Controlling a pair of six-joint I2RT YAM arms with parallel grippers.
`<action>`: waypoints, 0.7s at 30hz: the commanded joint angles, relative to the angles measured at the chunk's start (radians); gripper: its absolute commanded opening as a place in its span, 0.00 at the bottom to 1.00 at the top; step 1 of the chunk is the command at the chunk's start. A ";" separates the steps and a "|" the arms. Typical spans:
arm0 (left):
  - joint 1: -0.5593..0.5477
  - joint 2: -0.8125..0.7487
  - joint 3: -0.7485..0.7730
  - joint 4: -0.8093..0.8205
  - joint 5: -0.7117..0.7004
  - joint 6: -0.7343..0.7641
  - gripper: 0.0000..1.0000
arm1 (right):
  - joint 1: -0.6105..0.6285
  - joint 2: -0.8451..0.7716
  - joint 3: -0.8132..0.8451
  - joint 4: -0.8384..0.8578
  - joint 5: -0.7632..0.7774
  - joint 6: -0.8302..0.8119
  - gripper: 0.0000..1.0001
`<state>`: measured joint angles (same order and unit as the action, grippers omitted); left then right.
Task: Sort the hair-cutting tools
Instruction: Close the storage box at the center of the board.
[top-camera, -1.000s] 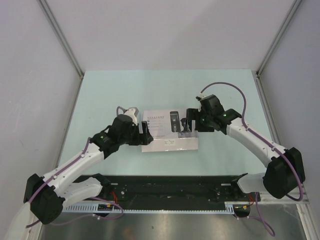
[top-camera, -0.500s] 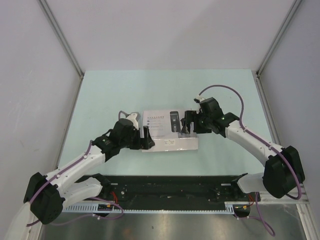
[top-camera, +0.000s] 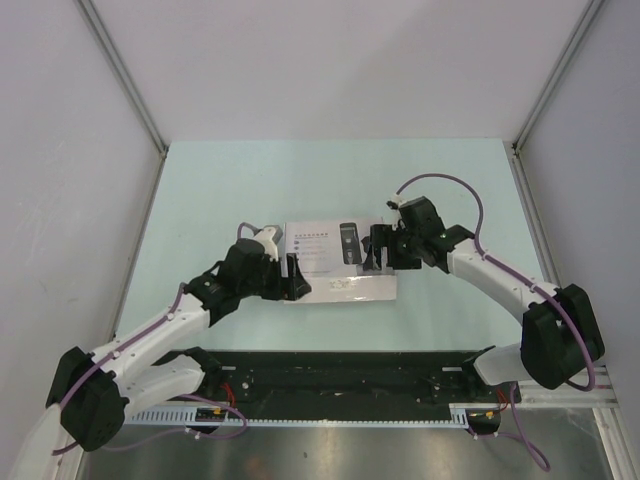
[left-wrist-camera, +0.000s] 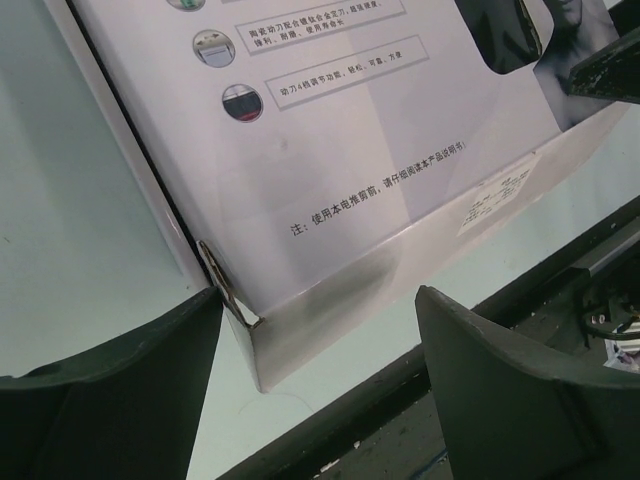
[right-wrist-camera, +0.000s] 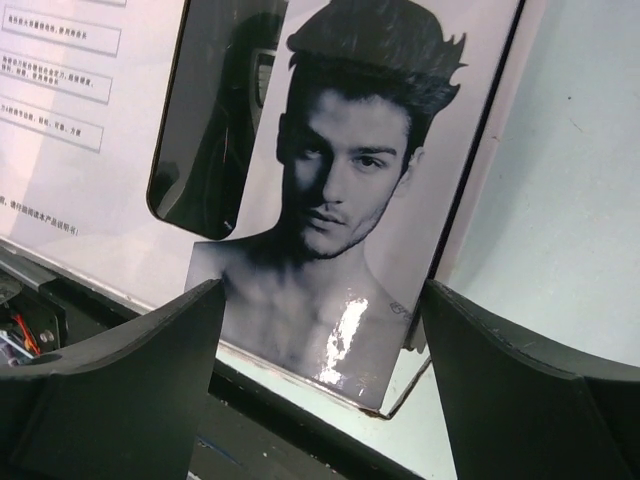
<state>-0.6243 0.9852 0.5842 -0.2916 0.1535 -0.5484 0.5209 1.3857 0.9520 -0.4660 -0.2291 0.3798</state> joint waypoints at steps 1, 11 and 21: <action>-0.020 -0.028 0.032 0.080 0.096 0.002 0.81 | -0.007 -0.011 0.031 0.010 -0.102 0.076 0.82; -0.063 -0.059 0.069 0.014 0.006 -0.096 0.77 | -0.067 0.032 0.202 -0.151 -0.139 0.091 0.79; -0.138 -0.069 0.075 -0.024 -0.147 -0.110 0.75 | -0.004 0.043 0.183 -0.194 -0.105 0.047 0.79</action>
<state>-0.7151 0.9165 0.6136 -0.3580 0.0319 -0.6289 0.4553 1.4616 1.1336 -0.6559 -0.2939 0.4271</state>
